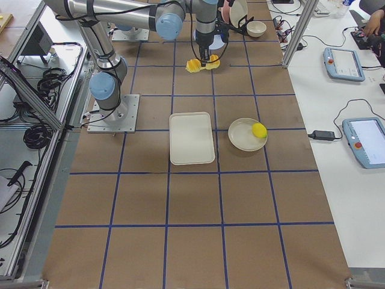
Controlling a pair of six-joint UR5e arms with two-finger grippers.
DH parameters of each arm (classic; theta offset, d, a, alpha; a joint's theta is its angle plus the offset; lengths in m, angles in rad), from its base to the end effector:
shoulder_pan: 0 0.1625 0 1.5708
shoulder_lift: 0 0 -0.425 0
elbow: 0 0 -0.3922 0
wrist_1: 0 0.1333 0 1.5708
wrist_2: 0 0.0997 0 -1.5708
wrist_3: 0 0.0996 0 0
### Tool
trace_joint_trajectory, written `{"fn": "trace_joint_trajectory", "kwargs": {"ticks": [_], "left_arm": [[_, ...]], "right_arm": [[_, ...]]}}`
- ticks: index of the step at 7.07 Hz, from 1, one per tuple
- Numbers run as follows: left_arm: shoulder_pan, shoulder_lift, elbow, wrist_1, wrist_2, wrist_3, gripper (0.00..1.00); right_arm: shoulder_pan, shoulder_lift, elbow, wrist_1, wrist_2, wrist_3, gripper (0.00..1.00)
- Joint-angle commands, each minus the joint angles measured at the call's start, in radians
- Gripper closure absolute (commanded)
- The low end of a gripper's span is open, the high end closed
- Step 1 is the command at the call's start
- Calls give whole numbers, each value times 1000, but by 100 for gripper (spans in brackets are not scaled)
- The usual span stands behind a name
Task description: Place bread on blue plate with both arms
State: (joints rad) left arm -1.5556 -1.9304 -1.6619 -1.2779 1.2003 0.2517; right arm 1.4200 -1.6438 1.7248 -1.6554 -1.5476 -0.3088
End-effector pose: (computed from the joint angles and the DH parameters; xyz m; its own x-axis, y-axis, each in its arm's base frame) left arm -0.1604 -0.5890 0.2821 -0.9056 0.1771 0.3854 0.2174 0.9740 0.0632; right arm 0.0650 -0.4751 0.4554 -0.9873 -0.1575 -0.0210 -0.1573 0.9875 -0.0105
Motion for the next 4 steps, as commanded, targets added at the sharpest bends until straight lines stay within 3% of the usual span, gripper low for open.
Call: {"fn": "trace_joint_trajectory", "kwargs": {"ticks": [1,3,4], "left_arm": [[-87,-85,-21,192,-24,-75,87],[-122,-131,-32,264,-18,-123,83],[-130,-133,-33,264,-16,-143,66]], "right_arm": [[31,13,33,-56,45,40,90],[91,65,80,-195,54,63,90],[132,117,97,-274,53,68,90]]}}
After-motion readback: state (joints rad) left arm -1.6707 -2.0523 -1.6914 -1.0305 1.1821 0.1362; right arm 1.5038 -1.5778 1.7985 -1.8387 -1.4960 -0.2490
